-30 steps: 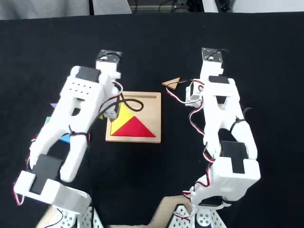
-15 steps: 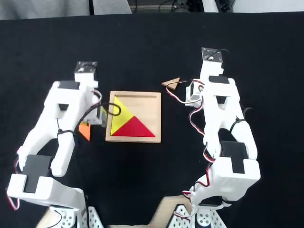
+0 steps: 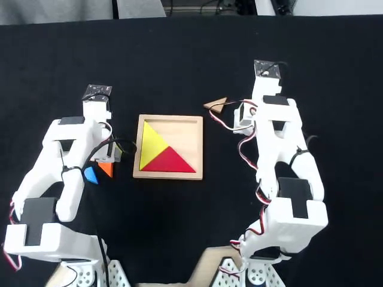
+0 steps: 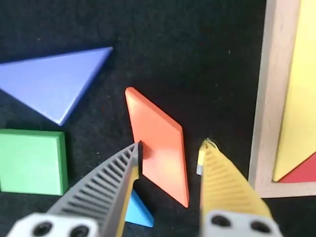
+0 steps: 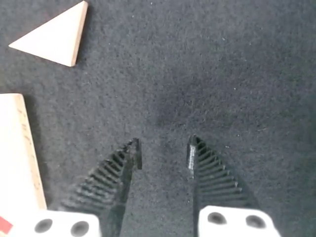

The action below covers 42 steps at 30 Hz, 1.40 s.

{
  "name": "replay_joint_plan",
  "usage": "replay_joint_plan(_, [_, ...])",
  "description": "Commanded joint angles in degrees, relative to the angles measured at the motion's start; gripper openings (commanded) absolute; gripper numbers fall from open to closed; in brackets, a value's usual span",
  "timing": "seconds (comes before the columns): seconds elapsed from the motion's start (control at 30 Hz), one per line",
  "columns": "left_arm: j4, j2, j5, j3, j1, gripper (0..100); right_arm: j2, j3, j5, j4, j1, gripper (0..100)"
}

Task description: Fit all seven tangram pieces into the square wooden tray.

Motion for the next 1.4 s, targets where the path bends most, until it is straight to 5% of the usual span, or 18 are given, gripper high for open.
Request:
replay_joint_plan(0.0, [-0.4, -1.8, -0.4, -2.3, -2.3, 20, -3.6, -0.4, 0.5, -0.4, -0.7, 16.5])
replay_joint_plan(0.57, [-5.9, -1.6, -10.5, 0.7, -0.9, 20, -3.5, -0.3, 0.5, -0.5, -0.7, 16.5])
replay_joint_plan(1.07, [15.2, 18.5, -15.7, -21.5, -4.1, 19, -3.5, 0.3, 0.5, -0.9, -0.7, 16.5])
replay_joint_plan(1.37, [15.7, 19.1, -15.7, -23.0, -4.0, 19, -3.5, 0.3, 0.5, -0.9, -0.7, 16.5])
